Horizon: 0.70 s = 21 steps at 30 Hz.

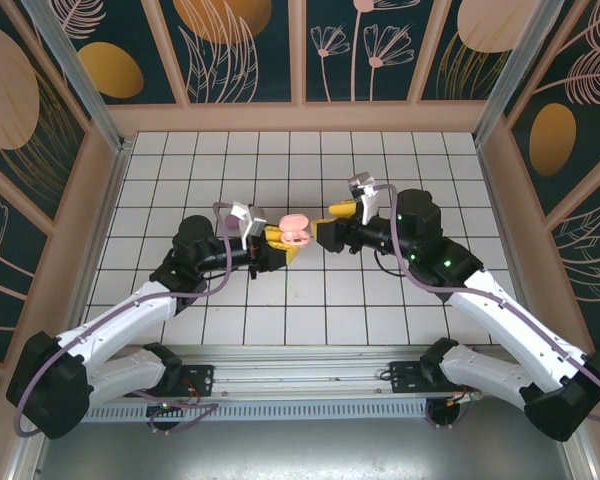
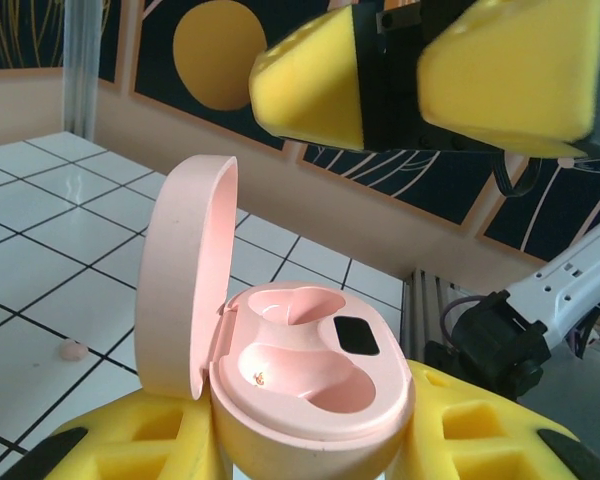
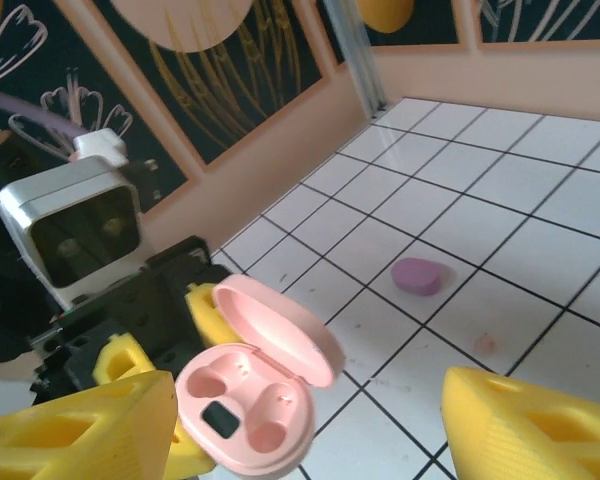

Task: Insert the wireless bluetooth earbuds into the charging case

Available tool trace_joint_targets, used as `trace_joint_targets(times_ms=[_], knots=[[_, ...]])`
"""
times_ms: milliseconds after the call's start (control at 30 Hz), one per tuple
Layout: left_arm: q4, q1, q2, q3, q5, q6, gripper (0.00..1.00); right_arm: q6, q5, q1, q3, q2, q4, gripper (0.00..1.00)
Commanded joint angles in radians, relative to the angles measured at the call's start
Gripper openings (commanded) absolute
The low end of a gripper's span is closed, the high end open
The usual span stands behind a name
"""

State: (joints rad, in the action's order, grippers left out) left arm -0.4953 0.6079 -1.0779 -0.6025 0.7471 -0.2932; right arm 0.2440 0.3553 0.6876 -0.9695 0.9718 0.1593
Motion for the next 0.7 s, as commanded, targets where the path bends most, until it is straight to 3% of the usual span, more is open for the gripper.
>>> trace_joint_targets(times_ms=[0, 200, 467, 667], knots=[[0.011, 0.001, 0.041, 0.019, -0.033, 0.009, 0.22, 0.123, -0.073, -0.056, -0.058, 0.015, 0.038, 0.69], [0.123, 0.000, 0.107, 0.034, -0.118, 0.038, 0.21, 0.330, -0.082, -0.165, -0.062, 0.142, 0.082, 0.63], [0.252, -0.002, 0.229, 0.050, -0.199, 0.079, 0.21, 0.431, 0.013, -0.155, -0.110, 0.482, 0.016, 0.49], [0.332, -0.002, 0.289, 0.036, -0.241, 0.089, 0.21, 0.484, -0.023, -0.083, -0.249, 0.760, 0.013, 0.43]])
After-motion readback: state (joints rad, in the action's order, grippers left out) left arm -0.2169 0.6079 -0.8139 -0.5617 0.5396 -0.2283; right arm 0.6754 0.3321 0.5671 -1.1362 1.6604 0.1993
